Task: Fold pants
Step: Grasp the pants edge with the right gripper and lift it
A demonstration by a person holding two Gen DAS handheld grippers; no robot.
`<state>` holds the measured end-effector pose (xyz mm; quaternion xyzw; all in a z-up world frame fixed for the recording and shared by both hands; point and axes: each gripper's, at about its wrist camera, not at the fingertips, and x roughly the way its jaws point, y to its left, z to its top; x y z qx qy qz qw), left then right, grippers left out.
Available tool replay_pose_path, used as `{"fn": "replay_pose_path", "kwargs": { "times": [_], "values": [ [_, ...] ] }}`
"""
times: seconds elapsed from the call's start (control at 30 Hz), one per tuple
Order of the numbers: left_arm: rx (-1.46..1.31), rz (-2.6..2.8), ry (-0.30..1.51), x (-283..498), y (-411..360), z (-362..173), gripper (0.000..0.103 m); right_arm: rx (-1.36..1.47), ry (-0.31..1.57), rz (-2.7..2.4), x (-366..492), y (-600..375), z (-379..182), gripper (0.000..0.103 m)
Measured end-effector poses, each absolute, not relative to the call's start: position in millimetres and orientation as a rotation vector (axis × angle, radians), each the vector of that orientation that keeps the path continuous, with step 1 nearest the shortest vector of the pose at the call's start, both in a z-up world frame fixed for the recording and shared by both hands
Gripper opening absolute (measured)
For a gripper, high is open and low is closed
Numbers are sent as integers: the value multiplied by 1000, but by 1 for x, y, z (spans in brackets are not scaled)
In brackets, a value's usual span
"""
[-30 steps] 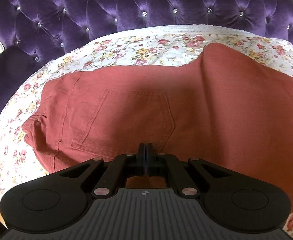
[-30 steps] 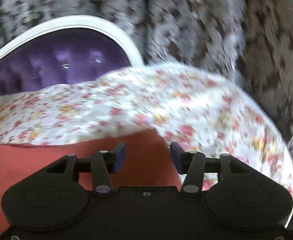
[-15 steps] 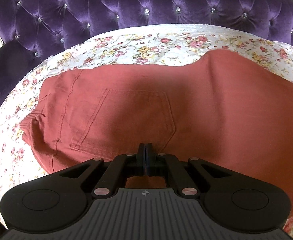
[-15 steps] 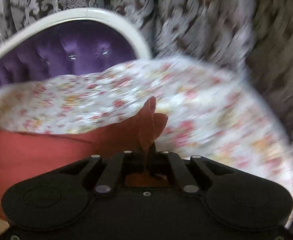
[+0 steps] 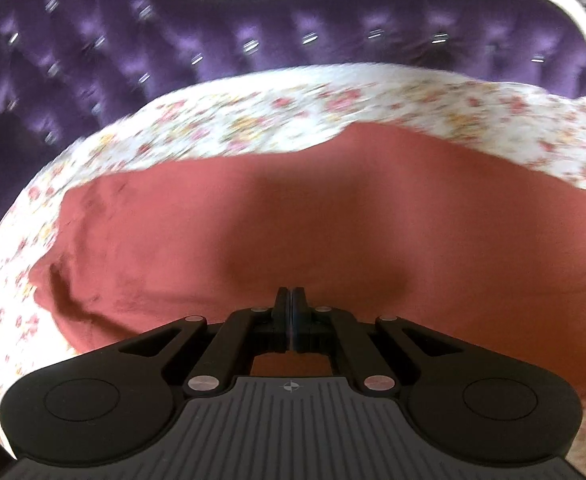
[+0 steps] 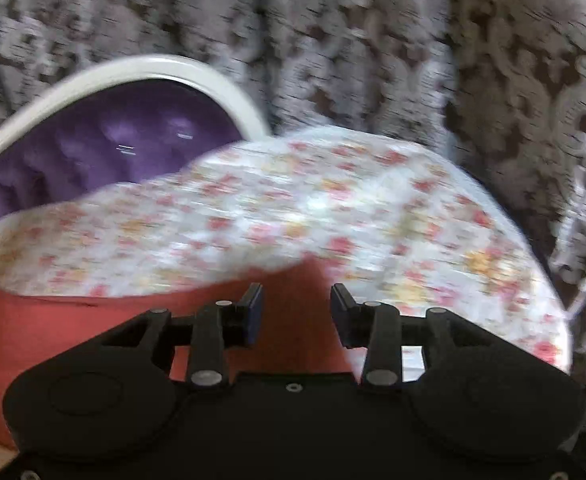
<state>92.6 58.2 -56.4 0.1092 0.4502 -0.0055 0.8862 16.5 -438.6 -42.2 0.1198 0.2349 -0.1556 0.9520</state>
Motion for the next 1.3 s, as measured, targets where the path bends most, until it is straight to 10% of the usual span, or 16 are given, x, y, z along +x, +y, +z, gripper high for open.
{"fn": "replay_pose_path", "kwargs": {
  "times": [0.67,1.3],
  "values": [
    [165,-202,989,85,4,-86,3,132,584,28,162,-285,-91,1],
    [206,-180,999,82,-2,-82,2,328,645,-184,-7,-386,-89,20]
  ]
}}
